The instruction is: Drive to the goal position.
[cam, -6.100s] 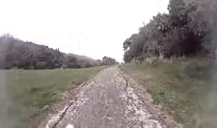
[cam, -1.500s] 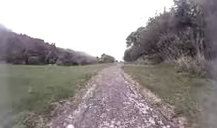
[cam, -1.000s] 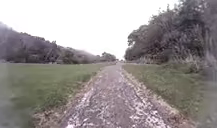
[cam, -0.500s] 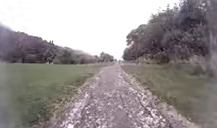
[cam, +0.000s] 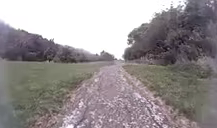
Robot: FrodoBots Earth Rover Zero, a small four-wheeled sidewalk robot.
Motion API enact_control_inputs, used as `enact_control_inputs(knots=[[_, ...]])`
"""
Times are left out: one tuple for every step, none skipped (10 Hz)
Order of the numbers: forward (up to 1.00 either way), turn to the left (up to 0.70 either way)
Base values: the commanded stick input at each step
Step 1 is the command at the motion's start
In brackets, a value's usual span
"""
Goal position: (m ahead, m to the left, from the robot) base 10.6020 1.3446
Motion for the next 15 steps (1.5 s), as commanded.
enact_control_inputs(knots=[[0.83, -0.09], [0.83, -0.31], [0.83, -0.33], [0.83, -0.22], [0.83, 0.00], [0.83, 0.00], [0.83, 0.00], [0.83, 0.00], [0.84, 0.00], [0.84, 0.00], [0.84, 0.00], [0.84, 0.00], [0.84, 0.00], [0.84, 0.00], [0.84, 0.00]])
